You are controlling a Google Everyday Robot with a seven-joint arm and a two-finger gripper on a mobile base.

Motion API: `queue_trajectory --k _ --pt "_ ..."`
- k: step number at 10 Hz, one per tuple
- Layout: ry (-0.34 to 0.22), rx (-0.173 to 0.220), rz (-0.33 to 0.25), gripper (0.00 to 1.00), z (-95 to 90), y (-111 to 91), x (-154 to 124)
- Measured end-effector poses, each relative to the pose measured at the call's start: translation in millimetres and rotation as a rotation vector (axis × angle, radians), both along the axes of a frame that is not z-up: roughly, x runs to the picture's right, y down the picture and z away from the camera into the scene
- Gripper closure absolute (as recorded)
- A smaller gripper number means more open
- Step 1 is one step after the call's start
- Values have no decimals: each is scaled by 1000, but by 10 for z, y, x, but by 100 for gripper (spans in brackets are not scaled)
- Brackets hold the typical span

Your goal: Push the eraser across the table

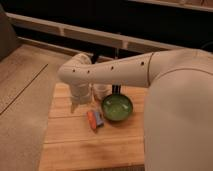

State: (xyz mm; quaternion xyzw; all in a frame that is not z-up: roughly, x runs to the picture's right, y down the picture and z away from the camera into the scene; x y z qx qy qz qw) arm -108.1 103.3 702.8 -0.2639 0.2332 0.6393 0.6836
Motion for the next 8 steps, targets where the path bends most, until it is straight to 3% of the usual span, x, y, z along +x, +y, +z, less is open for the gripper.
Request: queue_trajectory --k 6,8 --pt "0 0 0 36 0 0 0" --pt "0 2 0 49 -6 -7 0"
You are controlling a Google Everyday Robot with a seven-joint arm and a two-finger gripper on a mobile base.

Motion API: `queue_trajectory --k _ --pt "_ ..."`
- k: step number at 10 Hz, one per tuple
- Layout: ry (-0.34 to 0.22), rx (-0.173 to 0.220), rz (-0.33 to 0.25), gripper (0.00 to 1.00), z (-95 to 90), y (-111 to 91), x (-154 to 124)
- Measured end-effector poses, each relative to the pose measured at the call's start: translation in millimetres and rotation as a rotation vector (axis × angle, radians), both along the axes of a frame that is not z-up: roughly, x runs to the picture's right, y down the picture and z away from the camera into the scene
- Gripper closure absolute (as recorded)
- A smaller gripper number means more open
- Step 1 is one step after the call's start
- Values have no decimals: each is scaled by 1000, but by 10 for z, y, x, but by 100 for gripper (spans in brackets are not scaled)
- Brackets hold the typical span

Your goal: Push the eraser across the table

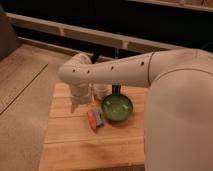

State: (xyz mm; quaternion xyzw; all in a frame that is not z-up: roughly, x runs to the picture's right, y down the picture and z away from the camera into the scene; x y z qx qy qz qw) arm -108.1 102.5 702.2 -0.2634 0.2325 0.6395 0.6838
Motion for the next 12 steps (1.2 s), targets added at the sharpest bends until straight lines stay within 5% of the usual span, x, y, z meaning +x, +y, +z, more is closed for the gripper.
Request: queue_trajectory --k 3,5,8,12 --pt "20 15 -20 79 28 -64 79" --pt "56 98 -56 98 134 -427 421" --pt "75 186 -125 100 145 -911 827" --pt "95 197 -160 100 117 -1103 1034"
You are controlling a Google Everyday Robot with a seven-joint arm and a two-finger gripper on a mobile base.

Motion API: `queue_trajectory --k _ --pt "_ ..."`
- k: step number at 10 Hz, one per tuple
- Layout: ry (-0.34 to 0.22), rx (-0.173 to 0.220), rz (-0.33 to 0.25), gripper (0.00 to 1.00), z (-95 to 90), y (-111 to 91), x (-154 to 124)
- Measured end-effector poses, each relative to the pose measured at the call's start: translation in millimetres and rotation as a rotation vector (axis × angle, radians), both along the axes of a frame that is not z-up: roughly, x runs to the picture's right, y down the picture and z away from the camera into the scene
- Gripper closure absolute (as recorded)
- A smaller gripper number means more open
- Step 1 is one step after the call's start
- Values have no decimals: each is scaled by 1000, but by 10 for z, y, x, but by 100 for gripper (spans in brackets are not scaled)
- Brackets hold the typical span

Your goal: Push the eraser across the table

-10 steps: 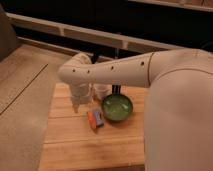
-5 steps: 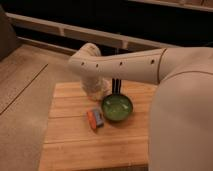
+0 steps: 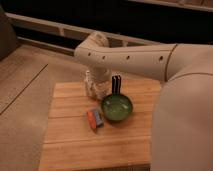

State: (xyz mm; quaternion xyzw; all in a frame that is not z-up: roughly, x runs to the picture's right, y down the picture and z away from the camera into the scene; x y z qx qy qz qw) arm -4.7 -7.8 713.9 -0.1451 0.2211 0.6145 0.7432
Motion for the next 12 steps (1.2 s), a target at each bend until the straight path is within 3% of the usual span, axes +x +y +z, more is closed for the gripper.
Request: queue_trajectory --k 2,3,4,5,7,9,12 --pt "2 0 -6 100 5 4 -7" --pt "34 -1 -1 100 38 16 132" --pt "84 0 15 100 85 27 390" --pt "175 7 53 100 178 48 893" --pt "241 25 116 100 299 48 1354" --pt "239 58 186 100 575 -34 1621" --pt "178 43 173 100 925 -130 1659"
